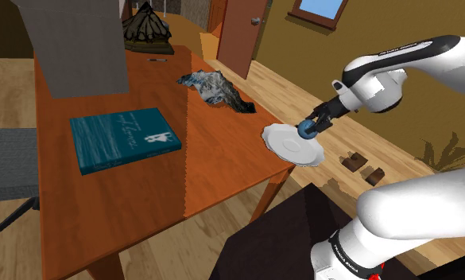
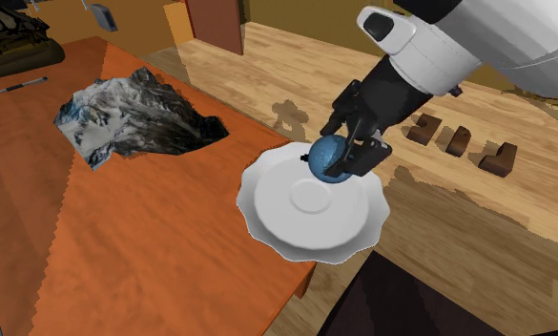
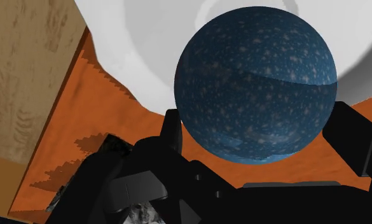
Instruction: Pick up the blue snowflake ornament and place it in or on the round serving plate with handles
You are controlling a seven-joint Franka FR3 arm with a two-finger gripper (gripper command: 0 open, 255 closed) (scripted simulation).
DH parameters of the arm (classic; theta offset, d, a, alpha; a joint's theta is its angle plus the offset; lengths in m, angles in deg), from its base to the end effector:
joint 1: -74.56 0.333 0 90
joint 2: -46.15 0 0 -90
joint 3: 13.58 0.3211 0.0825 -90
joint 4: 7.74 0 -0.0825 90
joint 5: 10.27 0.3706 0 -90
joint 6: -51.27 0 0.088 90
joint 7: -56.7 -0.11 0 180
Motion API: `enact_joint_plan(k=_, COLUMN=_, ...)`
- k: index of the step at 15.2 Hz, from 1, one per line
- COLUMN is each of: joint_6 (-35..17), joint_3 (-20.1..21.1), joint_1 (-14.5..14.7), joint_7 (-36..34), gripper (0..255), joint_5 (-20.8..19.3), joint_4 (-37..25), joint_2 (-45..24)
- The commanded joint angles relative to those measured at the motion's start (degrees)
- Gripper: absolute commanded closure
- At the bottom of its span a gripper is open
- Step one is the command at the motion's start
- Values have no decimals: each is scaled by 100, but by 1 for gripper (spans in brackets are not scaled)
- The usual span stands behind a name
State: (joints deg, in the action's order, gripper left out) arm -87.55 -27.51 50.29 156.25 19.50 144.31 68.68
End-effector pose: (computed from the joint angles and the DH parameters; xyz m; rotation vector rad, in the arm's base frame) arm 0.3152 -0.2419 0.3912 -2.8201 -1.0445 -0.7290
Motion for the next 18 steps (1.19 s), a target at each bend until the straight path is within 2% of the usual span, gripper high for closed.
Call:
enact_joint_plan(k=1, joint_6=-113, joint_3=-48, joint_1=29, joint_7=131, gripper=255, joint_5=80, joint_4=76, joint_2=-60)
enact_joint_plan(k=10, joint_6=-789, joint_3=-279, joint_1=378, joint_7=919, gripper=255, joint_5=829, joint_4=266, joint_2=-685)
enact_joint_plan(k=18, joint_6=-788, joint_3=-273, joint_1=372, joint_7=921, gripper=255, joint_5=832, joint_4=266, joint_2=-686)
